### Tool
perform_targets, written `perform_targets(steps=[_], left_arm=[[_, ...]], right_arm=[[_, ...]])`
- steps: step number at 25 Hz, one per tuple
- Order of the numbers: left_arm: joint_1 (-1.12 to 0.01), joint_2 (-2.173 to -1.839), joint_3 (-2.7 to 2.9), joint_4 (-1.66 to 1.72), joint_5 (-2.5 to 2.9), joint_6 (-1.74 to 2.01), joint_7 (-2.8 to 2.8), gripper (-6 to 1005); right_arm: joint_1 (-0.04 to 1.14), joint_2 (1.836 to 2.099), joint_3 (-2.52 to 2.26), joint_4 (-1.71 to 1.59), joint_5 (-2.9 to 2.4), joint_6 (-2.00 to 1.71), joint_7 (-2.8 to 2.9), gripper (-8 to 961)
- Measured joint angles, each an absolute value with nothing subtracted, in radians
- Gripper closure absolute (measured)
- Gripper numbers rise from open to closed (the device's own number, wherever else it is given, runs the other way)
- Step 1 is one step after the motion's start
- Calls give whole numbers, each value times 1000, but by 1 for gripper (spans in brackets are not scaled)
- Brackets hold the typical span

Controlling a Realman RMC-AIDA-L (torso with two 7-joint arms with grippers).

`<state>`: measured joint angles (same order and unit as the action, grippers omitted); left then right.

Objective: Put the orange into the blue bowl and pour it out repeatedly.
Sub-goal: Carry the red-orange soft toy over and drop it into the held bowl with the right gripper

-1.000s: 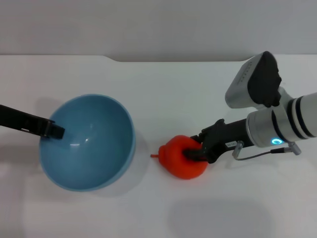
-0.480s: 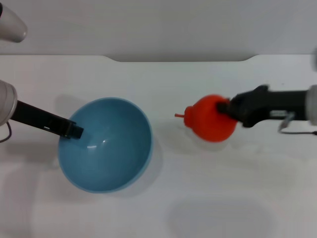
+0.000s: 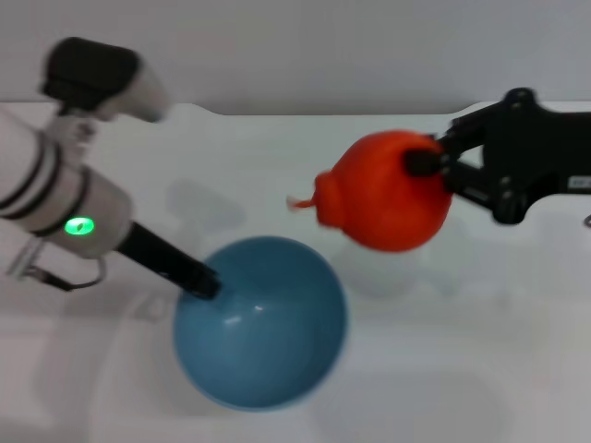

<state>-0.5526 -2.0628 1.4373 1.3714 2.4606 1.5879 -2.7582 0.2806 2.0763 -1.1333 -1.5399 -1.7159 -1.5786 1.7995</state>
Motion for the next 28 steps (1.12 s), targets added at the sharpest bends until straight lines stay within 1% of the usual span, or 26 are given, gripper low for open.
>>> perform_targets(steps=[2, 3, 8, 21, 27, 28], left_arm=[[-578, -2064, 1492, 1370, 2458, 1578, -2784, 1001], [-610, -2065, 1542, 1367, 2458, 1574, -2811, 1001], [-656, -2067, 1590, 1358, 2457, 1571, -2844, 1000], [-740, -2069, 1594, 1350, 2459, 1560, -2866, 1000], [-741, -2069, 1592, 1348, 2459, 1557, -2867, 1000], [-739, -2069, 1590, 1348, 2459, 1555, -2867, 1000]], right_arm=[[295, 2076, -1167, -1550, -1715, -1589, 1787, 909], [311, 2074, -1219, -1540, -1718, -1588, 1764, 906], [325, 2075, -1289, -1514, -1763, -1570, 1748, 891], [336, 2075, -1343, -1450, -1830, -1503, 1804, 851], [330, 2075, -1336, -1471, -1836, -1503, 1824, 632], [329, 2075, -1333, -1474, -1841, -1503, 1831, 619]])
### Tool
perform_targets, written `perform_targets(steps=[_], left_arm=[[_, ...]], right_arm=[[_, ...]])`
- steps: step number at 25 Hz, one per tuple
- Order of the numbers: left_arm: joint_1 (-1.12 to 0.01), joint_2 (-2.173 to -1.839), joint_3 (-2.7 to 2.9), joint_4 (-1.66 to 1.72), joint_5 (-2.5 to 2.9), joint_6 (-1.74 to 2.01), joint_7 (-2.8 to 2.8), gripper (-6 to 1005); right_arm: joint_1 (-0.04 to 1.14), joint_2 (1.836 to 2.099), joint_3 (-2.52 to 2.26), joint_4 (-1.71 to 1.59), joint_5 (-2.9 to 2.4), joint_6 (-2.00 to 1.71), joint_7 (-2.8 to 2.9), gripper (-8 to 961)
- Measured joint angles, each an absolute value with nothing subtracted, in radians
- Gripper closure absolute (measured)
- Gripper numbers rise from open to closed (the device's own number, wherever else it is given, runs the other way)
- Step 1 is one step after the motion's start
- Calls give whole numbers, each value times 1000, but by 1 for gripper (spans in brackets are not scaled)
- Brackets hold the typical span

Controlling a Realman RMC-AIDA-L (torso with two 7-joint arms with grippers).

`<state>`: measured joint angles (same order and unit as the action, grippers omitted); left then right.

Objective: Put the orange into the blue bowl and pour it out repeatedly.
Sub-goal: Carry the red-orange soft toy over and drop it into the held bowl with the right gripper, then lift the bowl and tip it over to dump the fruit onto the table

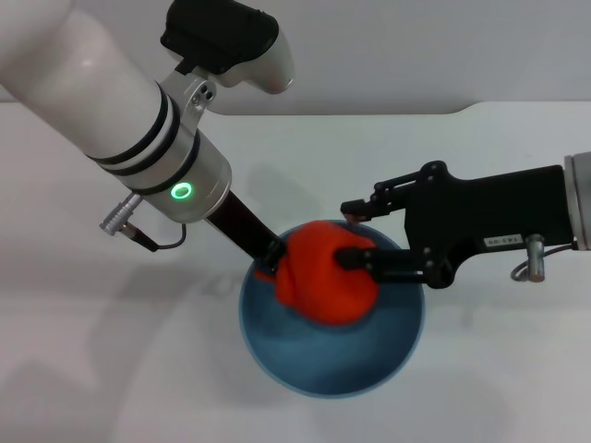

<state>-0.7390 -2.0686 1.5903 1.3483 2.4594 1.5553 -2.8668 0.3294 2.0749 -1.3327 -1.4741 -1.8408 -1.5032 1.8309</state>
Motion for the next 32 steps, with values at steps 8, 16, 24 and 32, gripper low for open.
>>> perform_targets(steps=[8, 16, 24, 32], left_arm=[[-731, -2060, 1548, 1347, 2497, 1537, -2855, 1000], [-732, -2062, 1571, 1350, 2538, 1472, -2846, 1000], [-597, -2066, 1798, 1475, 2804, 1041, -2851, 1000], [-377, -2066, 1985, 1519, 2888, 468, -2643, 1001]], right_arm=[[301, 2076, -1245, -1505, -1847, -1533, 1855, 516], [276, 2075, -1058, -1479, -1849, -1534, 1965, 488], [249, 2068, -808, -1384, -2000, -1607, 2139, 488], [215, 2071, -713, -1341, -2027, -1657, 2146, 489]])
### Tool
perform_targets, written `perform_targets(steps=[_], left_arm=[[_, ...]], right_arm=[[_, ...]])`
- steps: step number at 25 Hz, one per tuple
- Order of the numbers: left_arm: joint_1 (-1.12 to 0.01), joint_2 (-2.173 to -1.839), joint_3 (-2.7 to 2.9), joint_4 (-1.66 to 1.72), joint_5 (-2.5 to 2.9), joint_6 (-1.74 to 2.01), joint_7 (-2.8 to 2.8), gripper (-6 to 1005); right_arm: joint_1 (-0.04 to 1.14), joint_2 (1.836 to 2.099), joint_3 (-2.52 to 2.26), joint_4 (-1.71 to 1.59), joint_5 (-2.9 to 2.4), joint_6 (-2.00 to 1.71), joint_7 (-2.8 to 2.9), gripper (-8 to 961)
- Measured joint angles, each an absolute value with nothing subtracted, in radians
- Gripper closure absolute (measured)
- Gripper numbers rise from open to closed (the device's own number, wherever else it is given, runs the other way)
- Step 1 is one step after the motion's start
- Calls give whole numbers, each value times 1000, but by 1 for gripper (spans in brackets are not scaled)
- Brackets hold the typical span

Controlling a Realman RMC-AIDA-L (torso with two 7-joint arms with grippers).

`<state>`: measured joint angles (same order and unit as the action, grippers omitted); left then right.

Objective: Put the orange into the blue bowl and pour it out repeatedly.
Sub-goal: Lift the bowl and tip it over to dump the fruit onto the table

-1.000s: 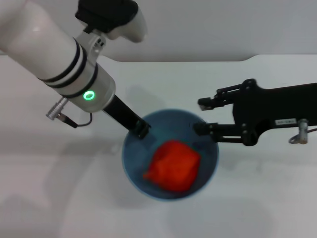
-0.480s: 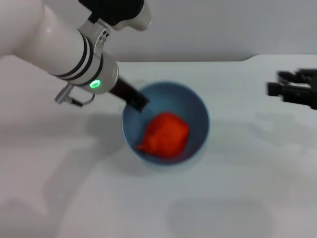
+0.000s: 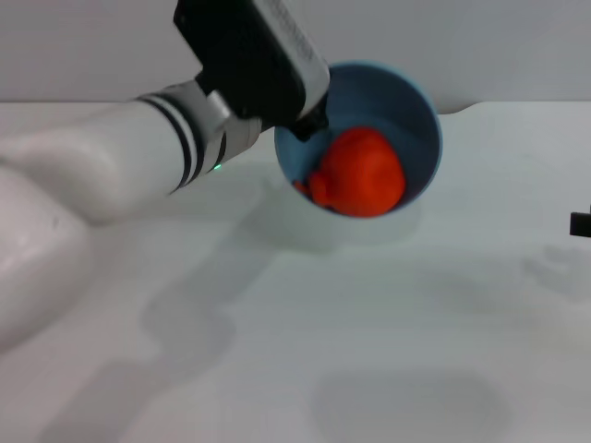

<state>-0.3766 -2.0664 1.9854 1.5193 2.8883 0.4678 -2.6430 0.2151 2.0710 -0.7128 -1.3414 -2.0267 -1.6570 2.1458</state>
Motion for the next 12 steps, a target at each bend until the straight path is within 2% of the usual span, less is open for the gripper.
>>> perform_targets(steps=[5, 12], left_arm=[[-286, -2075, 2095, 1344, 2889, 22, -2254, 1000], [-274, -2079, 2244, 1096, 2818, -442, -1893, 1001]], right_arm=[[211, 2072, -692, -1340, -2023, -1673, 2146, 489], [210, 2072, -690, -1337, -2018, -1685, 2147, 493]])
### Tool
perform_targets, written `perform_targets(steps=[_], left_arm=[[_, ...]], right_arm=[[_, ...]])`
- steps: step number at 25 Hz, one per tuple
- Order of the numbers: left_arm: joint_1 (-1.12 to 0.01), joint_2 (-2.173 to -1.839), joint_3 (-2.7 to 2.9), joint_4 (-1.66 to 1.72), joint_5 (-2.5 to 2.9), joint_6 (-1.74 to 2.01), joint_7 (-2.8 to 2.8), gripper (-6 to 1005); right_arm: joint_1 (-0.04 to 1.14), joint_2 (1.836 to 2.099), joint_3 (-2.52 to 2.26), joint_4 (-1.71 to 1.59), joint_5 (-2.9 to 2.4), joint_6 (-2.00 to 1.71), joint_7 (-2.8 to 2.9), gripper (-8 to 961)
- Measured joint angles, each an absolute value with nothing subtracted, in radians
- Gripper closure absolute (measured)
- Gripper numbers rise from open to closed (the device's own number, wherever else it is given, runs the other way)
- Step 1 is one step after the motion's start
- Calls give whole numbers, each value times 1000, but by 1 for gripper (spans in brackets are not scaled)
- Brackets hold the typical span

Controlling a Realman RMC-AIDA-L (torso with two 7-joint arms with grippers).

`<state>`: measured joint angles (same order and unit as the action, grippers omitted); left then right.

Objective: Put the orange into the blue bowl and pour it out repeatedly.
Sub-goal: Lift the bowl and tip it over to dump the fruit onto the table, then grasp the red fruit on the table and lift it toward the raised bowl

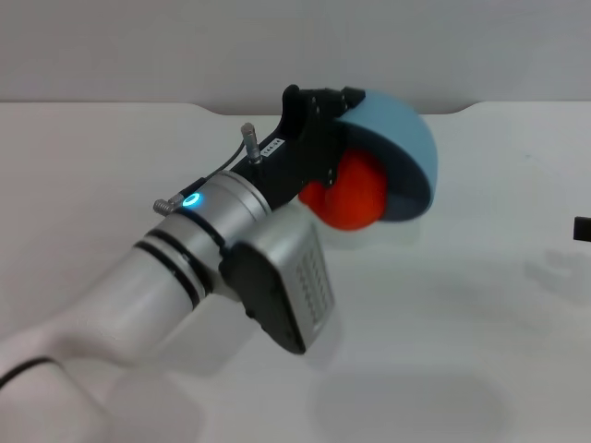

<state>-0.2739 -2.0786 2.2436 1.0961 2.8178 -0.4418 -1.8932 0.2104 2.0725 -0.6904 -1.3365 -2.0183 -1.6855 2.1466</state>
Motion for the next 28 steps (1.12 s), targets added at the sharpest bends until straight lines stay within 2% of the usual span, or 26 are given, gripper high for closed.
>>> perform_targets(steps=[7, 19, 23, 26, 28], left_arm=[[-319, -2079, 2396, 917, 2580, -919, -1691, 1001], [-301, -2074, 2438, 966, 2419, -968, -1776, 1001], [-277, -2064, 2326, 1142, 2192, -763, -1837, 1001], [-252, -2064, 2123, 1290, 2059, -428, -1842, 1000], [-267, -2064, 1912, 1350, 1960, -65, -1878, 1000]], right_arm=[[218, 2072, -698, -1336, -2017, -1688, 2147, 489], [254, 2072, -715, -1323, -2016, -1687, 2139, 478], [262, 2071, -750, -1318, -2015, -1687, 2111, 475], [274, 2071, -790, -1317, -2015, -1684, 2080, 472], [293, 2072, -832, -1311, -2018, -1675, 2060, 470]])
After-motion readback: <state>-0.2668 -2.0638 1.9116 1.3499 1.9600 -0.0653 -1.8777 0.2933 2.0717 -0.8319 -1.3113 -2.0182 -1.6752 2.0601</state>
